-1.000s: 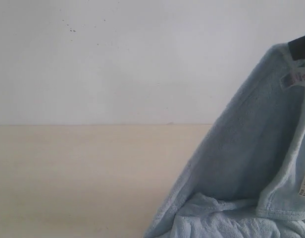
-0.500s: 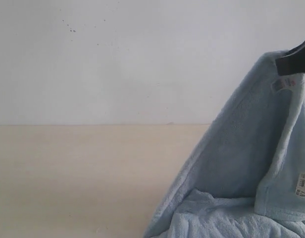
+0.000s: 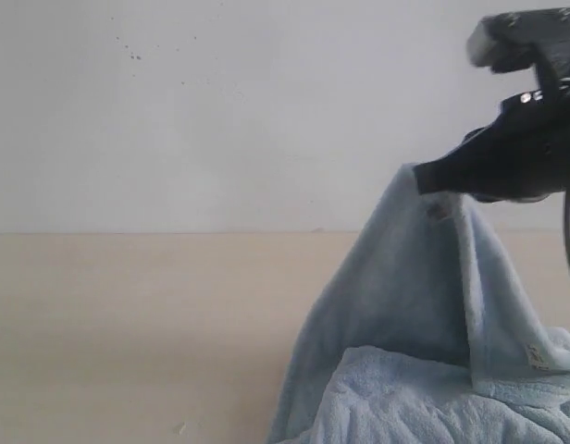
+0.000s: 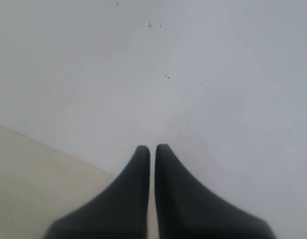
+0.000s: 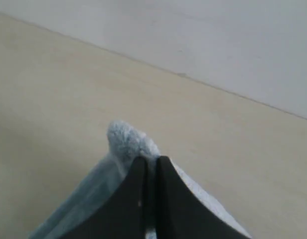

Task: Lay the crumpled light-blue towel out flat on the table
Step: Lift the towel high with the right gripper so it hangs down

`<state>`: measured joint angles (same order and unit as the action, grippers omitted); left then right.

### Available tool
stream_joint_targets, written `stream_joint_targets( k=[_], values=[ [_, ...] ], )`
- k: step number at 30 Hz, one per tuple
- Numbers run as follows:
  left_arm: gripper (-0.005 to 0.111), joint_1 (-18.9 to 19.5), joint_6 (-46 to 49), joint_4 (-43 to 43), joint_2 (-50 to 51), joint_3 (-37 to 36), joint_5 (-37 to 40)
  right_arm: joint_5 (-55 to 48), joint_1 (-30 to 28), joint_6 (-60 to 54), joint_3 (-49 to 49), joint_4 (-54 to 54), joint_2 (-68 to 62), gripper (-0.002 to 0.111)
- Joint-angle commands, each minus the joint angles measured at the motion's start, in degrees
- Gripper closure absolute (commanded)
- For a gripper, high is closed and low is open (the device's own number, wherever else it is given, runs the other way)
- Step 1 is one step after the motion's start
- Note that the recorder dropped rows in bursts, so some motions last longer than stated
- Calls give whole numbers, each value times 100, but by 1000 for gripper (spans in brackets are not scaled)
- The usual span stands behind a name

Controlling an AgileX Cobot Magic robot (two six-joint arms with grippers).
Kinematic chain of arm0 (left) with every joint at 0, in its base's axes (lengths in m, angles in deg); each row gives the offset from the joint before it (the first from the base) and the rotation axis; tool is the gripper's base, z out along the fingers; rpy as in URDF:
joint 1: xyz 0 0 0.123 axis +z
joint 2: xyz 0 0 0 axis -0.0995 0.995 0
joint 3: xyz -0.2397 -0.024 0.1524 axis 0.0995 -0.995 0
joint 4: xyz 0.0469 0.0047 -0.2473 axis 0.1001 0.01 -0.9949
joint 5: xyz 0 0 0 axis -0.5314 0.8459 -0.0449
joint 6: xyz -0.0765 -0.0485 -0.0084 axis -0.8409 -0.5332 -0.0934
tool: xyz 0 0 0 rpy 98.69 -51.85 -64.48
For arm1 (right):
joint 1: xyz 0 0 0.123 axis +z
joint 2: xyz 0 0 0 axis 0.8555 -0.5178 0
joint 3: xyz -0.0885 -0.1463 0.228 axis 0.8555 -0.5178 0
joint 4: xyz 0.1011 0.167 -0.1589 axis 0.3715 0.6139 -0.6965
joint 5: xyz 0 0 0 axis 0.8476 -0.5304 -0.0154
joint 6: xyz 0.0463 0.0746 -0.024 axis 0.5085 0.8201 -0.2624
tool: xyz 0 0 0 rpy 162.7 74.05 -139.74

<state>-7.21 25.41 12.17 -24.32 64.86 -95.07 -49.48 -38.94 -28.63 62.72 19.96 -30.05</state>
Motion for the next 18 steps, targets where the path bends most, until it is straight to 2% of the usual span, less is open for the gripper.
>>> stream_joint_targets(
  k=[1, 4, 9, 13, 18],
  values=[
    [103, -35, 296, 67, -22, -18, -142, 134, 537, -499, 373, 98, -320, 108],
    [103, -35, 230, 67, -22, -18, 242, 374, 600, -360, 978, 109, -640, 108],
    [103, -35, 738, 67, -22, -18, 773, 592, 575, -273, 2208, 109, -900, 108],
    [103, -35, 738, 67, -22, -18, 813, -41, 575, -223, 2789, -26, -766, 108],
    [103, -35, 738, 67, -22, -18, 828, -970, 575, -170, 2868, -1045, -396, 108]
  ],
)
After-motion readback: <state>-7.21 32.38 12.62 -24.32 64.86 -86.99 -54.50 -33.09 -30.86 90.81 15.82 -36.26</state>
